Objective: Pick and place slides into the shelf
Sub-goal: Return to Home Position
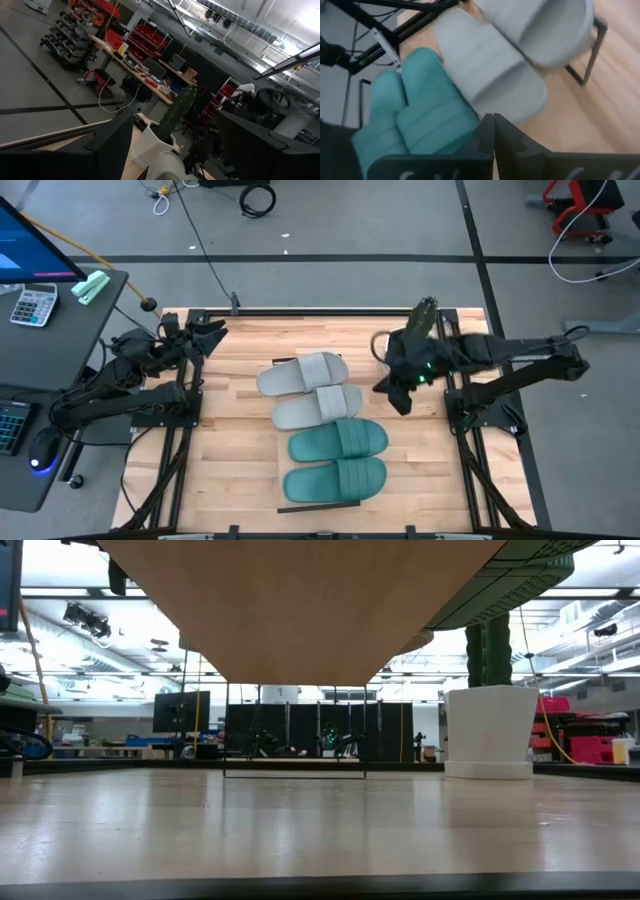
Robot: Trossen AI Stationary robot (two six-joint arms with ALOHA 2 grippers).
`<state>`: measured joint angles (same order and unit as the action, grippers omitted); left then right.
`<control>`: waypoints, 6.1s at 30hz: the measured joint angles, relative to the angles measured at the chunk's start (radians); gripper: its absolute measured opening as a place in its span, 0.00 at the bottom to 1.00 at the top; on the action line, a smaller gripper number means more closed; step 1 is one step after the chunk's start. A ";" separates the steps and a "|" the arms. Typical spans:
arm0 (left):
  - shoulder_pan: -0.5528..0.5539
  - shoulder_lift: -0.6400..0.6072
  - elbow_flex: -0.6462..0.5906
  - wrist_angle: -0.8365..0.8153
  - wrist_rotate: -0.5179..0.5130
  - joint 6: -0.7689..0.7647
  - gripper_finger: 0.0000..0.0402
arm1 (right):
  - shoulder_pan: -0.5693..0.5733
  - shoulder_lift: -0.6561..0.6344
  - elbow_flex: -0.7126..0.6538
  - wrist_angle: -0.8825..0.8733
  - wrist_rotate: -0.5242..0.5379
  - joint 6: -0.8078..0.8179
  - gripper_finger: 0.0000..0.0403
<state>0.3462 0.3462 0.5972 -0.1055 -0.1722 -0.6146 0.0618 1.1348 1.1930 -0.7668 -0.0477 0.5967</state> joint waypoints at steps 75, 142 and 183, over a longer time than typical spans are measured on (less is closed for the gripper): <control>0.000 0.000 0.000 0.138 -0.168 -0.082 0.73 | -0.062 -0.943 -0.923 0.514 0.211 -0.135 0.00; -0.018 -0.005 -0.064 0.021 0.195 0.134 0.22 | -0.155 -1.029 -1.154 0.712 0.061 -0.199 0.04; -0.263 -0.316 -0.569 0.640 0.213 0.311 0.00 | -0.155 -1.029 -1.154 0.712 0.061 -0.199 0.04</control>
<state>0.0836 0.0303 0.0282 0.5341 0.0410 -0.3037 -0.0937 0.1055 0.0386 -0.0544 0.0135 0.3973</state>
